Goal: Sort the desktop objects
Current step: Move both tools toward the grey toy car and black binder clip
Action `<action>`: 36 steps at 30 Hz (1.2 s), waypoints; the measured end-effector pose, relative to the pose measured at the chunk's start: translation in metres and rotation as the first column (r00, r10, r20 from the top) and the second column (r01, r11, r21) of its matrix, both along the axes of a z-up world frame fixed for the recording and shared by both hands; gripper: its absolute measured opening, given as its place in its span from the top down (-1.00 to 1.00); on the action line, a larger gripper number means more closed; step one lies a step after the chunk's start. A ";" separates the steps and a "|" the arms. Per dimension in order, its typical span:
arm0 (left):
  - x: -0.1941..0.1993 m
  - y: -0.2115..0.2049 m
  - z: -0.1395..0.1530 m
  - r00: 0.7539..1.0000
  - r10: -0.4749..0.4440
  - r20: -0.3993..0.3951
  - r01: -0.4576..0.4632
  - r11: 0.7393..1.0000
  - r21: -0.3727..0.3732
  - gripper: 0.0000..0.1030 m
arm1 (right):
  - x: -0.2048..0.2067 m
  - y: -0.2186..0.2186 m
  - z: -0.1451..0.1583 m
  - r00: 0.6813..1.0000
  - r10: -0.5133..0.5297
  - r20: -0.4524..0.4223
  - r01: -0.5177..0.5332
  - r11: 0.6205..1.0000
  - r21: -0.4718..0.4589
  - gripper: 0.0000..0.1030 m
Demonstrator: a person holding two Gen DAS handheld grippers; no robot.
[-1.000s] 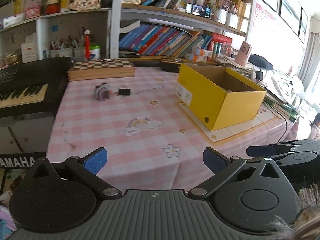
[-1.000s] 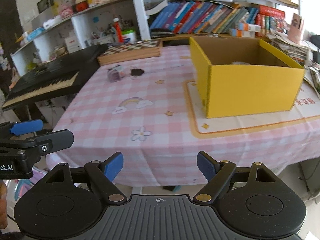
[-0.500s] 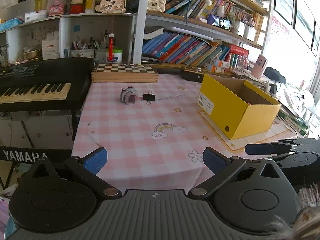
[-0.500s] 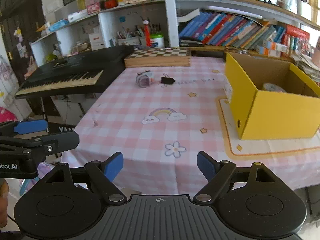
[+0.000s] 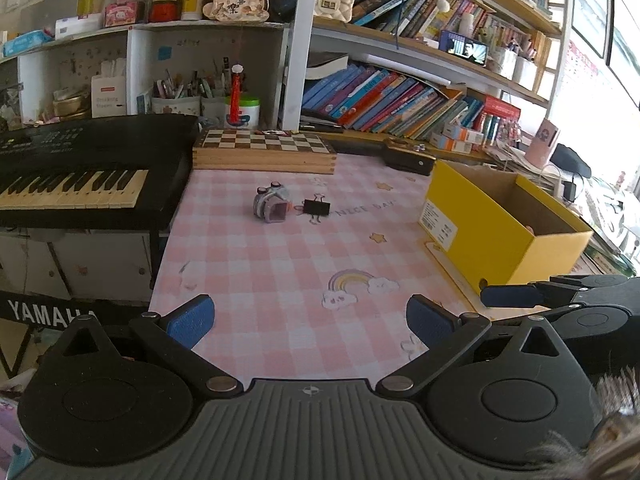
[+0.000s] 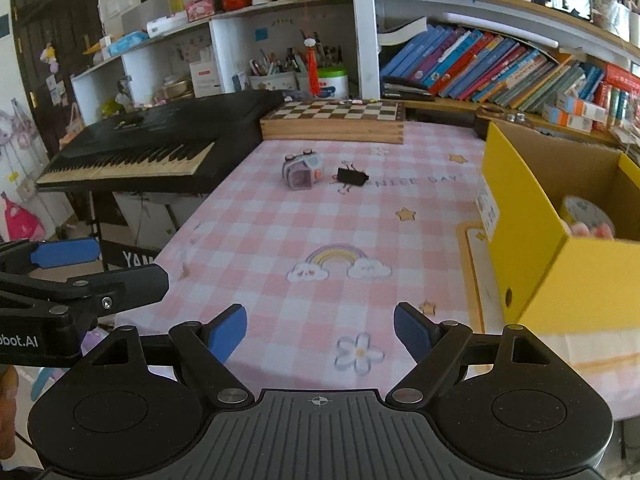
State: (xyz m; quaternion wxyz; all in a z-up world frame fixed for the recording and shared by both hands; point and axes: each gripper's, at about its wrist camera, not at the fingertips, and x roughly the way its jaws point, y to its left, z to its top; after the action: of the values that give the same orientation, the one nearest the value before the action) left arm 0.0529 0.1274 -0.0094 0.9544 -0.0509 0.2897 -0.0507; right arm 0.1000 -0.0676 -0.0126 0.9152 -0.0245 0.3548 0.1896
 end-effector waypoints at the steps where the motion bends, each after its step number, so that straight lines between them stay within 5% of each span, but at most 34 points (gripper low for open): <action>1: 0.006 0.000 -0.001 1.000 0.007 -0.005 -0.007 1.000 -0.003 -1.00 | 0.005 0.000 0.000 1.000 0.004 0.001 -0.004 1.000 -0.002 -0.62; 26: 0.156 -0.011 0.001 0.993 0.116 -0.005 -0.116 0.993 -0.004 -1.00 | 0.159 -0.009 0.002 1.000 -0.012 0.016 0.011 0.998 0.062 -0.62; 36: 0.197 -0.001 -0.008 0.988 0.150 -0.034 -0.150 0.989 -0.003 -1.00 | 0.204 0.005 -0.016 0.999 0.024 -0.039 -0.022 0.999 0.049 -0.62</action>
State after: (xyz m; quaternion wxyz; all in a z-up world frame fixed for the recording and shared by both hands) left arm 0.2497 0.1267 -0.0175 0.9504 -0.0759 0.3009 0.0215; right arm 0.3044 -0.0626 -0.0281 0.9061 -0.0028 0.3678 0.2092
